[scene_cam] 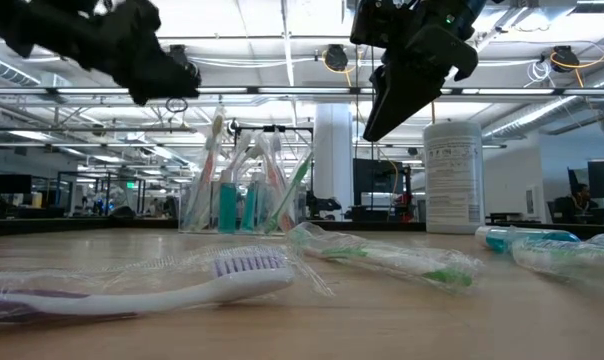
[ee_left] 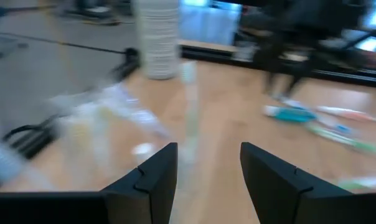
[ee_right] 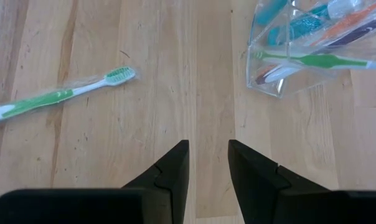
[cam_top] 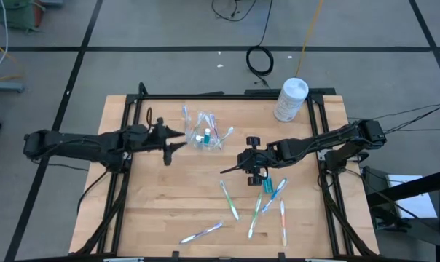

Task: Pick & Place toothbrushing station
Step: Put the purple toothbrush into the transparent organizer

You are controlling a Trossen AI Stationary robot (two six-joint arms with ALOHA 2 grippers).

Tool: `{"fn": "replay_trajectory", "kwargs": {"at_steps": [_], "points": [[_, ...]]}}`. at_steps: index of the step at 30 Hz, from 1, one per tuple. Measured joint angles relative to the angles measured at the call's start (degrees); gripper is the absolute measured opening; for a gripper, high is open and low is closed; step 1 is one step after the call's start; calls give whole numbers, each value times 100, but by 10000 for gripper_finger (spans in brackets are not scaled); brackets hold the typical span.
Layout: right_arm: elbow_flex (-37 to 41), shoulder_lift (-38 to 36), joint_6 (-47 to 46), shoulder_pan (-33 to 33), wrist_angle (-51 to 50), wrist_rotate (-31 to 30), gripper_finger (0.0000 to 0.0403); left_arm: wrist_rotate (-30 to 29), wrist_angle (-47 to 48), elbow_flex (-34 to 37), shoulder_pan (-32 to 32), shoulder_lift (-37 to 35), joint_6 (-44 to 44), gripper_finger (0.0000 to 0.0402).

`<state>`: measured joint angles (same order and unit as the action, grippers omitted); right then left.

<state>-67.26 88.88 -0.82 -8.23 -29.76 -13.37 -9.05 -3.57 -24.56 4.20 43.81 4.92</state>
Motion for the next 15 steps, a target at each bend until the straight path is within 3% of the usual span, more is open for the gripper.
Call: {"fn": "replay_trajectory", "kwargs": {"at_steps": [11, 15], "points": [[0, 2, 0, 0, 108, -2, 102, -7, 34, -661, -2397, 1013, 838, 182], [0, 2, 0, 0, 357, -4, 102, -490, 108, -1077, -3003, 1814, 1021, 182]]}}
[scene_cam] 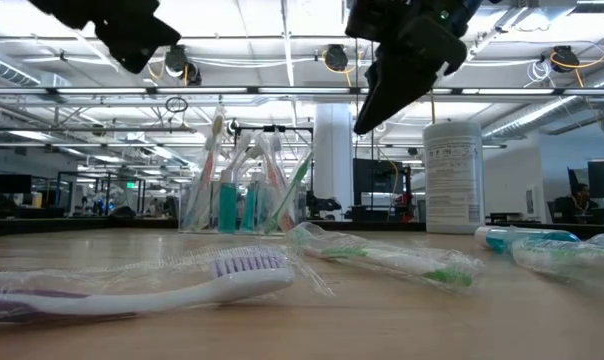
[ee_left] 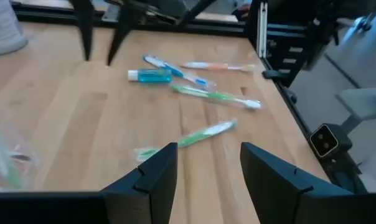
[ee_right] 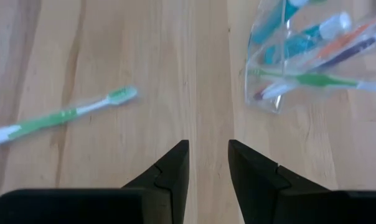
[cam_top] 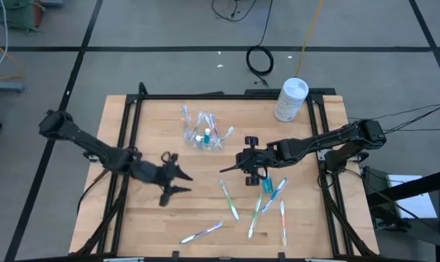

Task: Pick & Place toothbrushing station
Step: Put the purple toothbrush into the transparent organizer

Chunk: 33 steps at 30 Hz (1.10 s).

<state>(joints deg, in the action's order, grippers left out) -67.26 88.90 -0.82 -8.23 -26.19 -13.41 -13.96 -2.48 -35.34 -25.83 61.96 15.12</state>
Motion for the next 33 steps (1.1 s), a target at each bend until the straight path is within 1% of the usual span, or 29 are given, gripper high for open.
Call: {"fn": "replay_trajectory", "kwargs": {"at_steps": [3, 5, 7, 12, 18, 23, 28, 33], "points": [[0, 0, 0, 0, 232, -2, 102, -173, 277, -439, -246, 601, 401, 182], [0, 0, 0, 0, 414, -2, 102, -150, 282, -718, -332, 1058, 773, 182], [0, 0, 0, 0, 631, -4, 102, -21, 333, -965, -374, 1503, 954, 182], [0, 0, 0, 0, 1053, -4, 102, 655, 371, -1599, -536, 2507, 1205, 182], [0, 0, 0, 0, 1129, -2, 102, 1331, 446, -2264, -680, 3455, 1186, 182], [0, 0, 0, 0, 1117, -2, 102, 1533, 514, -2525, -696, 3835, 1469, 182], [2, 0, 1, 0, 1123, -2, 102, 1504, 573, -2574, -694, 3893, 1703, 182], [4, 0, 0, 0, 1338, -4, 102, 804, 939, -2574, -694, 3897, 2222, 182]]}}
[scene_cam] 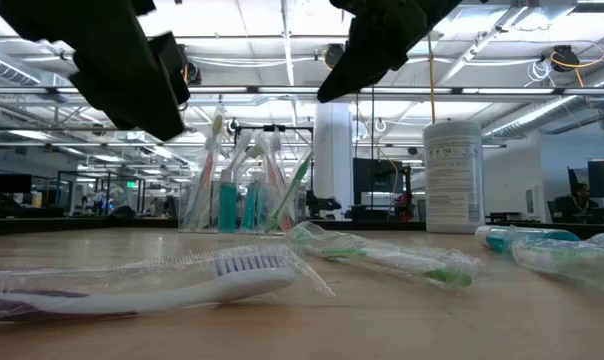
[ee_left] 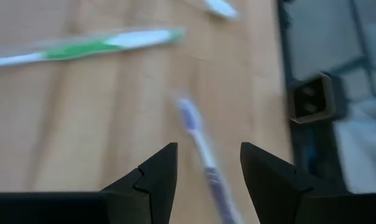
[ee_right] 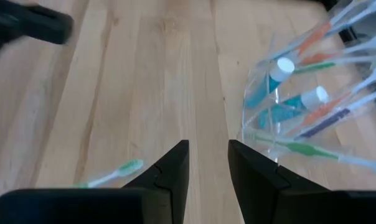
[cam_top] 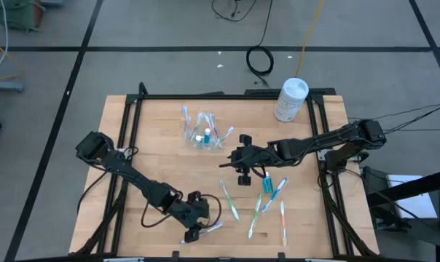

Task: Pick & Place toothbrushing station
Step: Put the purple toothbrush into the transparent organizer

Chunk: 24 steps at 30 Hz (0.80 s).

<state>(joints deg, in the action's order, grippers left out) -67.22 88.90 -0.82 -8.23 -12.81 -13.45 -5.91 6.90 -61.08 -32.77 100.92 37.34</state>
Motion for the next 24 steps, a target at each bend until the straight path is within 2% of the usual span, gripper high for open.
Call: {"fn": "replay_trajectory", "kwargs": {"at_steps": [5, 9, 15, 19, 24], "points": [[0, 0, -317, -7, 312, 0, 102, -271, 121, 0, -64, 139, 162, 181], [119, 0, -579, -105, 483, -2, 102, -290, -198, -2, -150, 416, 276, 181], [797, 4, -401, -272, 1279, 18, 102, -93, -996, 0, -276, 941, 479, 181], [1088, 4, -309, -280, 1448, 20, 102, 29, -999, -2, -195, 1153, 466, 181], [1180, 4, -279, -256, 1480, 22, 102, 275, -1052, -17, -115, 1269, -57, 180]]}}
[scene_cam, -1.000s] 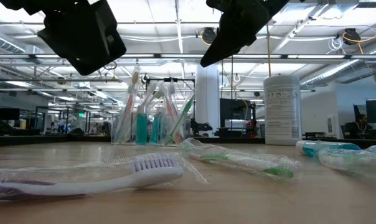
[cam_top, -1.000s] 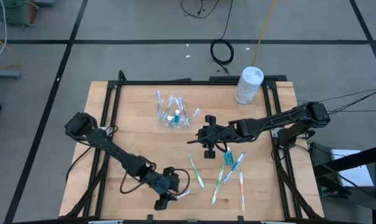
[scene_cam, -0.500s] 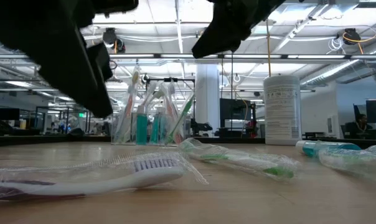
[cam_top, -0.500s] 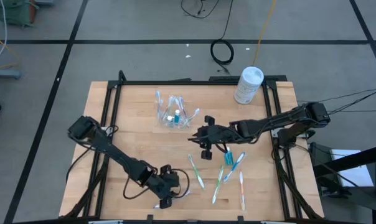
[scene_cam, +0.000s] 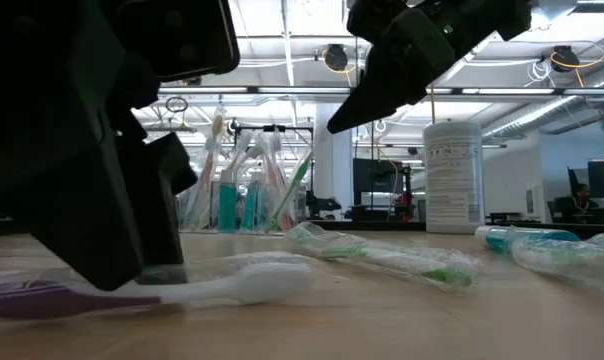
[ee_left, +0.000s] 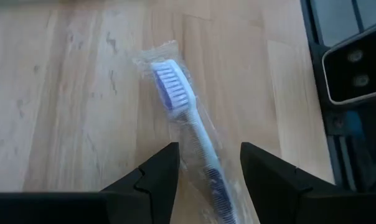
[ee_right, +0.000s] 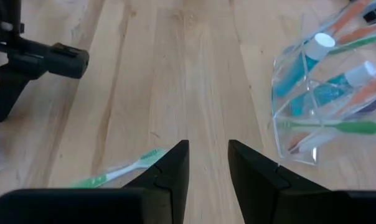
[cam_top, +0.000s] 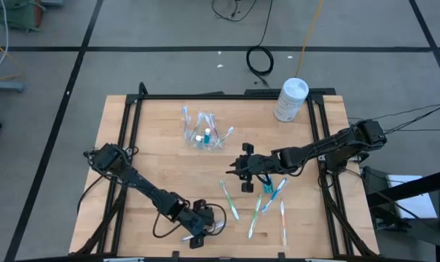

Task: Pick & Place toothbrushing station
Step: Put the purple toothbrush into the transparent organizer

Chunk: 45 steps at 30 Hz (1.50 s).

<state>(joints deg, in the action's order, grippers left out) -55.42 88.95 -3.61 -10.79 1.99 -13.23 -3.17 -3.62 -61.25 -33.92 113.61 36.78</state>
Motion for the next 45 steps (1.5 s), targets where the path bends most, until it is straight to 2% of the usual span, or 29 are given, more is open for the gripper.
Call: {"fn": "replay_trajectory", "kwargs": {"at_steps": [4, 12, 16, 20, 23, 28, 32, 35, 37, 40, 42, 45], "points": [[0, 0, 23, 22, 46, -2, 102, -1, 267, 2, 15, -20, -109, 149], [0, 0, 23, 22, 44, 0, 102, 410, 620, 0, 301, -80, -283, 22], [0, 0, 415, 29, 160, 0, 102, 341, 1072, 32, 486, -420, -424, 12], [0, 0, 1023, 29, 482, -15, 102, -403, 1804, 37, 541, -1161, -779, 8], [-2, -7, 1074, 29, 552, -15, 102, -1129, 2280, 35, 505, -1902, -875, 4], [-2, -7, 1197, 33, 689, -20, 102, -2655, 2301, 22, 246, -3143, -1731, 3], [0, -7, 1389, 33, 908, -4, 102, -3933, 2131, 28, 71, -3833, -2472, 7], [0, -7, 1381, 35, 1397, 95, 102, -4479, 1952, 26, 76, -4112, -2958, 4], [0, 5, 1239, 56, 1928, 402, 102, -4491, 1862, 77, 114, -4197, -3179, 3], [-2, 119, 941, 100, 2767, 1179, 102, -4401, 1070, 411, 250, -4204, -3618, 7], [-2, 210, 873, 103, 3141, 1558, 102, -4003, 387, 761, 393, -4198, -4054, 5], [-2, 369, 875, 103, 3501, 1634, 104, -3057, -1064, 1355, 687, -4200, -4534, 3]]}}
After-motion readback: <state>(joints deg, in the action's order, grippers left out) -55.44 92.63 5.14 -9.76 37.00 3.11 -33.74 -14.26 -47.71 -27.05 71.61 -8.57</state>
